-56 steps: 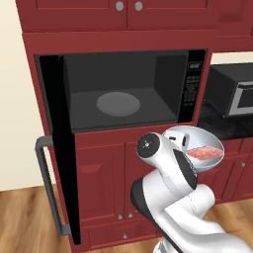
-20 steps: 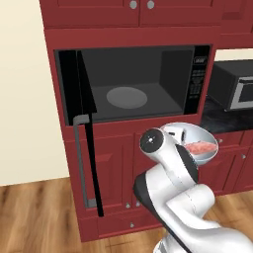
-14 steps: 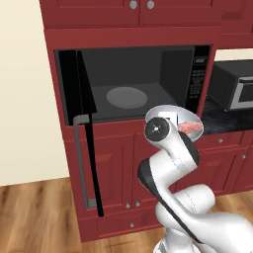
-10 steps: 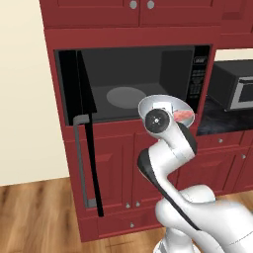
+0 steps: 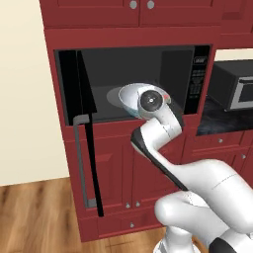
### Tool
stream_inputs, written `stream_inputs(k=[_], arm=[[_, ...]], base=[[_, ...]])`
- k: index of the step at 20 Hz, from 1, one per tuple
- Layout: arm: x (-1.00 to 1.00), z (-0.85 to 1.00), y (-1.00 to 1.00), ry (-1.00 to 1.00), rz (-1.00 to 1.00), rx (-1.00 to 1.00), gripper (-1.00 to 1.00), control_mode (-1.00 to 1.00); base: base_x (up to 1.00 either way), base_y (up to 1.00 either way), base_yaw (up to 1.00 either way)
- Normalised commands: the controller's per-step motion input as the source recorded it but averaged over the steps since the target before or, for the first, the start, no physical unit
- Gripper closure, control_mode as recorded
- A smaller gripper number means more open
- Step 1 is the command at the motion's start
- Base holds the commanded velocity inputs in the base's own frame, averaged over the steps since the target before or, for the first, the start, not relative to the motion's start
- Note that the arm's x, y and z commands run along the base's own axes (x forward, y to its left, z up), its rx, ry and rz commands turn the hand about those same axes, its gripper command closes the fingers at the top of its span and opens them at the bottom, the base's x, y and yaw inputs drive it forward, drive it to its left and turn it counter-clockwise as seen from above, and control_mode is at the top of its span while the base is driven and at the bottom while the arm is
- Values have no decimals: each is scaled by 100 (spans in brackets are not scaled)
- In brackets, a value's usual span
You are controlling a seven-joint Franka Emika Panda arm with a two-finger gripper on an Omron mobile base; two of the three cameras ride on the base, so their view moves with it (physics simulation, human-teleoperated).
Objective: Remove the peach from the bowl and place it on the small plate. Then place the bowl with only the steak in the microwave, close the door, and press the start button to microwave the steak.
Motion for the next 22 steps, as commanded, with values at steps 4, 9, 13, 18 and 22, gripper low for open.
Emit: stream_inputs(k=[4, 9, 13, 18, 22], arm=[[80, 0, 0, 2, 16, -2, 100, -100], [75, -12, 3, 9, 8, -7, 100, -100], [65, -6, 0, 7, 0, -6, 100, -100], [69, -3, 0, 2, 0, -3, 100, -100], [75, -19, 0, 4, 0, -4, 100, -100]], base=[[0, 0, 0], [0, 0, 0], [0, 0, 0], [0, 0, 0], [0, 0, 0]])
